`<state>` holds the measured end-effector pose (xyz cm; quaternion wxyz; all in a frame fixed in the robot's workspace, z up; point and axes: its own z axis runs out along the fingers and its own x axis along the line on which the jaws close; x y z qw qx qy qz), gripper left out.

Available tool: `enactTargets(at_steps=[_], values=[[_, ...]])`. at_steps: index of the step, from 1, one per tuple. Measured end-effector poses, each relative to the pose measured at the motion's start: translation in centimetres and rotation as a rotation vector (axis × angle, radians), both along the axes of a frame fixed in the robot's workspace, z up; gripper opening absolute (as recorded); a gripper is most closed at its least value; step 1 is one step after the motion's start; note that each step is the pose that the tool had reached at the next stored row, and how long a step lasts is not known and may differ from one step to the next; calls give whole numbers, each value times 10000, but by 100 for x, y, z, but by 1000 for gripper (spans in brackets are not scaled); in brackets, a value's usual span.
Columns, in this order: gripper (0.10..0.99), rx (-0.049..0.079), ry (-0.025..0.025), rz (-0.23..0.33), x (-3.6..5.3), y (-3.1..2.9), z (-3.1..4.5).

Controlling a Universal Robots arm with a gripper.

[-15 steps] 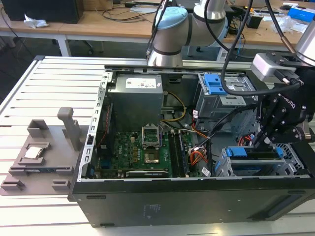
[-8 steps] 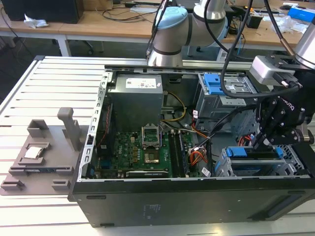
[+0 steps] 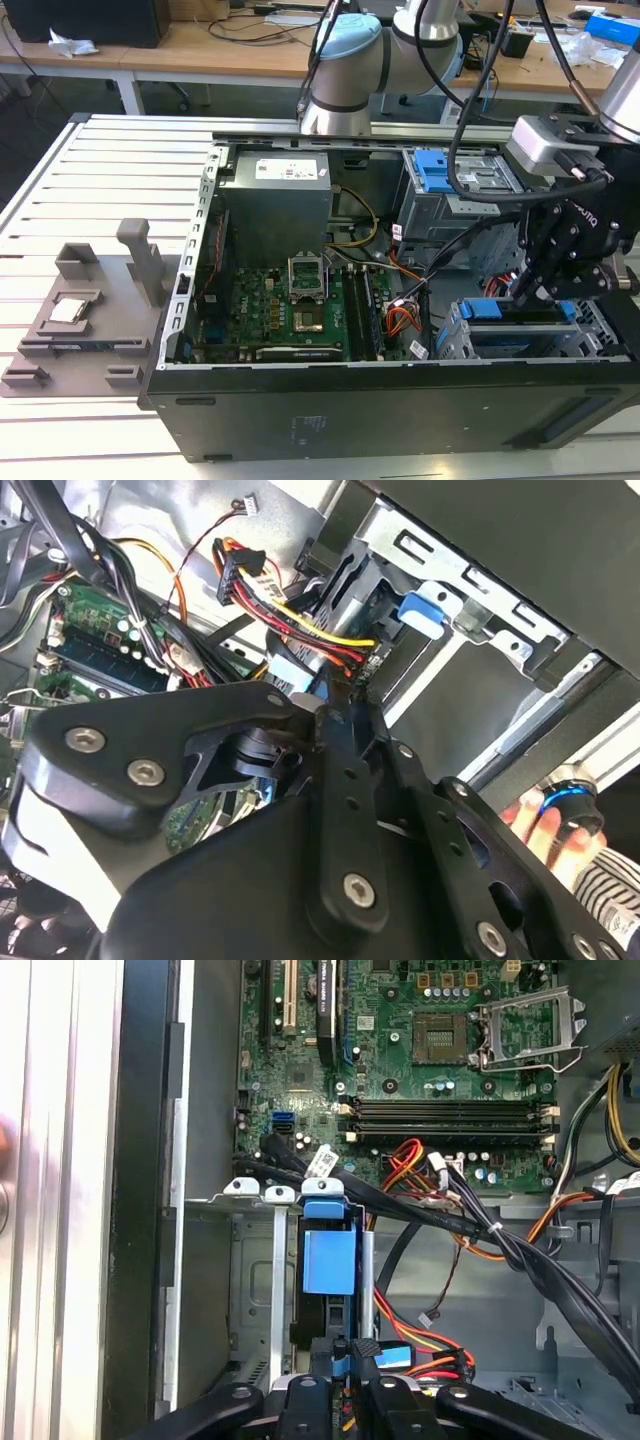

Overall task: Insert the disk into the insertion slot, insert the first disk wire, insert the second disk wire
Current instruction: 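Insert the second disk wire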

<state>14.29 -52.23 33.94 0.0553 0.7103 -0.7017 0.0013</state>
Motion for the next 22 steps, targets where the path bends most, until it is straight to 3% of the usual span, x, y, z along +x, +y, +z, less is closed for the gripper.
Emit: enactTargets(at_steps=[1,4,6,13,17,22], values=[[224,-17,1,0,0,0,83],[224,-2,1,0,-15,1,121],[106,33,1,0,-54,2,96],[106,76,1,0,-62,-4,-8],[106,84,1,0,-54,-4,239],[106,86,1,1,-53,-4,261]])
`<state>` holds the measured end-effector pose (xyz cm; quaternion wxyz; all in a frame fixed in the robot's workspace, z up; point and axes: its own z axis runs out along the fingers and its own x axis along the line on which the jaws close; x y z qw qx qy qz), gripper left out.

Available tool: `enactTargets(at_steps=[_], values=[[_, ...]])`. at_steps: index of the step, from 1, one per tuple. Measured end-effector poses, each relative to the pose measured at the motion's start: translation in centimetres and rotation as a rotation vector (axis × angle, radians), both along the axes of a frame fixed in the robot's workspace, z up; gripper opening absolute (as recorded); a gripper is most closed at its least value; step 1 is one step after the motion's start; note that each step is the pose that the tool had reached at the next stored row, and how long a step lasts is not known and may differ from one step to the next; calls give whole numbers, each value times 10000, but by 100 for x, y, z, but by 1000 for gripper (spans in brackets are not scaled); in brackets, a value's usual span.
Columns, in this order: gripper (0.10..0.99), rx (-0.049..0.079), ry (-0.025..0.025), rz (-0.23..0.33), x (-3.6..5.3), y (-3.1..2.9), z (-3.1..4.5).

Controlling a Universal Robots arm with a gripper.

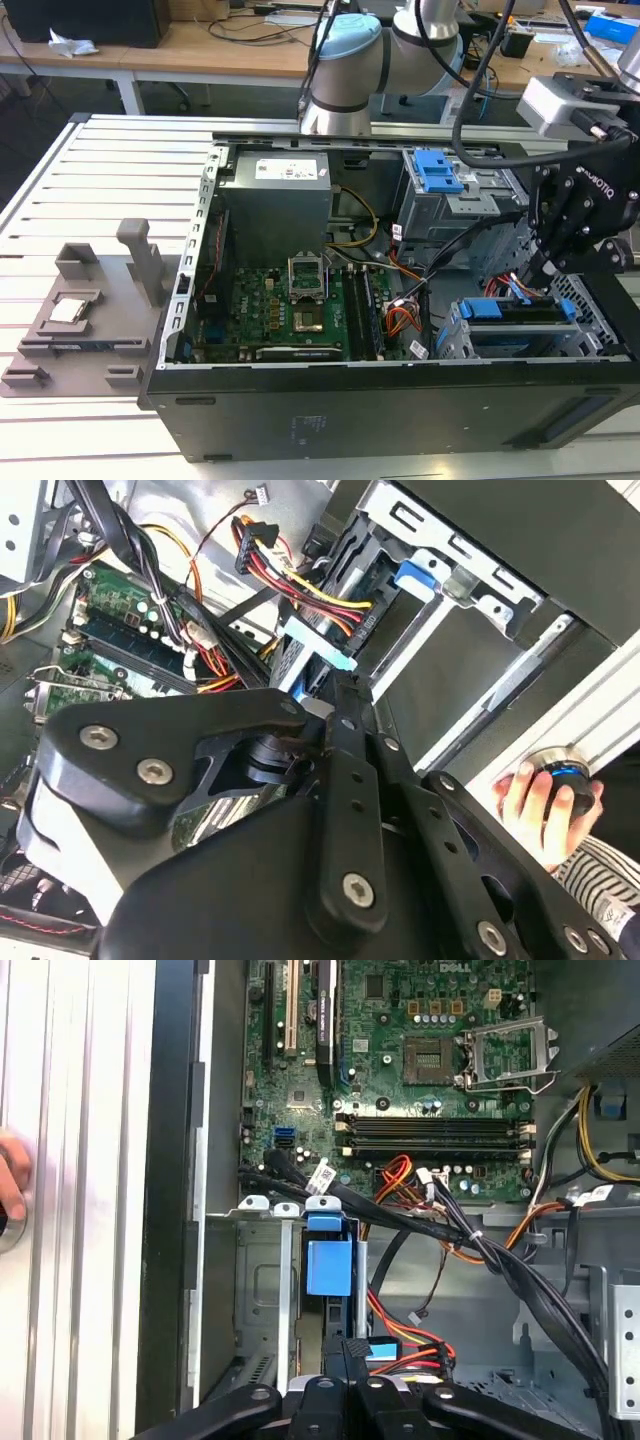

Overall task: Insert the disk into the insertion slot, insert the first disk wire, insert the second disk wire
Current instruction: 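Insert the second disk wire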

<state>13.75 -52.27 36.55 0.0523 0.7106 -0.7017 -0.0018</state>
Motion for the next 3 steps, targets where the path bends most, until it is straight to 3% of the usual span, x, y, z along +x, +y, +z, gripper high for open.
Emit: enactTargets(at_steps=[3], values=[[106,-1,0,0,0,0,2]])
